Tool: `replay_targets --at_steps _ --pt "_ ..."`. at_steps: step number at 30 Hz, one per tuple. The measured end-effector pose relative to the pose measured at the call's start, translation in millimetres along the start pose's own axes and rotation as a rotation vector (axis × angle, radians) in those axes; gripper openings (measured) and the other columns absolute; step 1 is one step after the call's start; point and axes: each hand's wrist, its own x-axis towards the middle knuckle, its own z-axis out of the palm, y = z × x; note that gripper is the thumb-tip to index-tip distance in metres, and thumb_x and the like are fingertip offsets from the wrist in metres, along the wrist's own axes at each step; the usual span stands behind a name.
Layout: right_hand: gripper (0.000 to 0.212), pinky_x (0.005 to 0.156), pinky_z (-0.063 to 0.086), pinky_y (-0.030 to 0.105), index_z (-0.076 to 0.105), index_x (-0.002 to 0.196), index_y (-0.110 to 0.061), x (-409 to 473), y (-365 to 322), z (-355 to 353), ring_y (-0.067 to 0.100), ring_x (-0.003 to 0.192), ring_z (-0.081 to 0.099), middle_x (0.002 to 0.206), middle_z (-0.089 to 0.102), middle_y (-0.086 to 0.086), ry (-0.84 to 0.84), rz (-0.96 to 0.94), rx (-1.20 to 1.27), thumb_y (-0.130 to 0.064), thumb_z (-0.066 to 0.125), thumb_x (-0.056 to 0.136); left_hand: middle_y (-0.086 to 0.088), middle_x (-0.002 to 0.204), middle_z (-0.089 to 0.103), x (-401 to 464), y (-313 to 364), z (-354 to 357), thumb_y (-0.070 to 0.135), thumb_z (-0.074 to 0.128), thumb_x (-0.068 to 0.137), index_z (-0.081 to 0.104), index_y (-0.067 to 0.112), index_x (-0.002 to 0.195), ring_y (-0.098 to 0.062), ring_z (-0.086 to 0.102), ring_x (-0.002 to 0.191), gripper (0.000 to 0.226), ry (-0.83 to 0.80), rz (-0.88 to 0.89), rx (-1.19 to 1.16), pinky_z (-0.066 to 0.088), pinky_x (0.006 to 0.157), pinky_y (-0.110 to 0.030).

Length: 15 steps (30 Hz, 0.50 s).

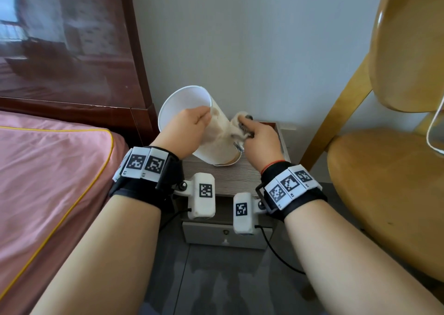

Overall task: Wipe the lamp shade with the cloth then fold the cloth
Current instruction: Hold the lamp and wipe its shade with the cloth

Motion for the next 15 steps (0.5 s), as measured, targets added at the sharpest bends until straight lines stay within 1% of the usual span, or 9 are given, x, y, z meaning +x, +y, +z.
replay_targets --at_steps 2,4,6,8,10,11,12,13,15 --pt "0.054 0.090 0.032 0.008 0.055 0.134 -0.019 -0.1 -15.9 -4.4 0.018 0.121 0.054 0.133 0.060 0.006 0.076 -0.115 0.034 0.005 0.046 0.087 0.005 0.056 0.037 0.7 -1.2 -0.3 0.025 0.038 0.102 0.048 0.022 0.069 -0.012 0.034 0.052 0.034 0.002 0.004 0.000 0.030 0.052 -0.026" --pt "0.059 0.092 0.035 0.008 0.058 0.132 -0.018 -2.0 -29.7 -6.9 0.015 0.117 0.056 0.129 0.062 0.005 0.130 -0.230 0.077 0.011 0.043 0.083 0.006 0.055 0.036 0.5 -1.2 -0.4 0.024 0.038 0.102 0.044 0.022 0.066 -0.011 0.032 0.049 0.036 0.005 0.010 -0.002 0.027 0.049 -0.023" --pt "0.063 0.099 0.038 0.013 0.061 0.129 -0.017 -4.7 -38.6 -5.3 0.016 0.118 0.056 0.128 0.062 0.005 0.161 -0.325 0.116 0.016 0.040 0.079 0.005 0.055 0.040 0.1 0.7 -0.3 0.024 0.039 0.102 0.052 0.016 0.074 -0.010 0.034 0.049 0.032 0.012 0.006 -0.003 0.028 0.046 -0.018" --pt "0.064 0.103 0.038 0.017 0.063 0.126 -0.016 -6.5 -41.6 0.0 0.016 0.121 0.055 0.129 0.061 0.005 0.158 -0.381 0.148 0.018 0.040 0.077 -0.001 0.063 0.053 -0.3 4.5 0.1 0.020 0.038 0.102 0.061 0.011 0.089 -0.013 0.041 0.053 0.028 0.014 0.001 0.003 0.033 0.049 -0.015" --pt "0.065 0.107 0.037 0.020 0.063 0.126 -0.014 -7.2 -39.3 8.6 0.018 0.125 0.053 0.133 0.059 0.007 0.104 -0.407 0.163 0.020 0.039 0.075 -0.014 0.086 0.066 0.3 6.6 1.3 0.011 0.037 0.100 0.063 0.005 0.104 -0.026 0.055 0.070 0.028 0.012 -0.008 0.027 0.039 0.062 -0.024" --pt "0.066 0.108 0.036 0.021 0.062 0.127 -0.013 -8.1 -36.3 13.4 0.017 0.127 0.051 0.134 0.058 0.007 0.071 -0.414 0.170 0.020 0.039 0.075 -0.020 0.096 0.067 0.5 7.2 1.3 0.007 0.035 0.099 0.062 0.001 0.108 -0.034 0.058 0.080 0.029 0.010 -0.024 0.039 0.041 0.067 -0.030" --pt "0.066 0.109 0.035 0.022 0.060 0.129 -0.013 -9.0 -32.5 17.4 0.017 0.128 0.050 0.136 0.057 0.007 0.047 -0.417 0.178 0.021 0.039 0.076 -0.023 0.102 0.066 0.5 7.5 1.2 0.005 0.035 0.099 0.062 -0.001 0.111 -0.038 0.058 0.087 0.030 0.009 -0.036 0.044 0.042 0.068 -0.033" --pt "0.065 0.109 0.035 0.023 0.059 0.130 -0.012 -9.4 -28.3 20.4 0.016 0.129 0.049 0.136 0.056 0.007 0.035 -0.418 0.188 0.021 0.039 0.077 -0.025 0.104 0.065 0.6 7.1 0.6 0.005 0.034 0.099 0.061 -0.001 0.112 -0.036 0.058 0.085 0.031 0.009 -0.042 0.034 0.043 0.067 -0.033" --pt "0.065 0.111 0.034 0.025 0.058 0.130 -0.012 -8.9 -20.4 24.8 0.014 0.130 0.047 0.138 0.054 0.008 0.030 -0.429 0.223 0.020 0.039 0.077 -0.022 0.100 0.066 0.3 5.1 -1.5 0.008 0.034 0.100 0.062 0.002 0.112 -0.025 0.052 0.076 0.031 0.010 -0.043 0.008 0.039 0.059 -0.026"
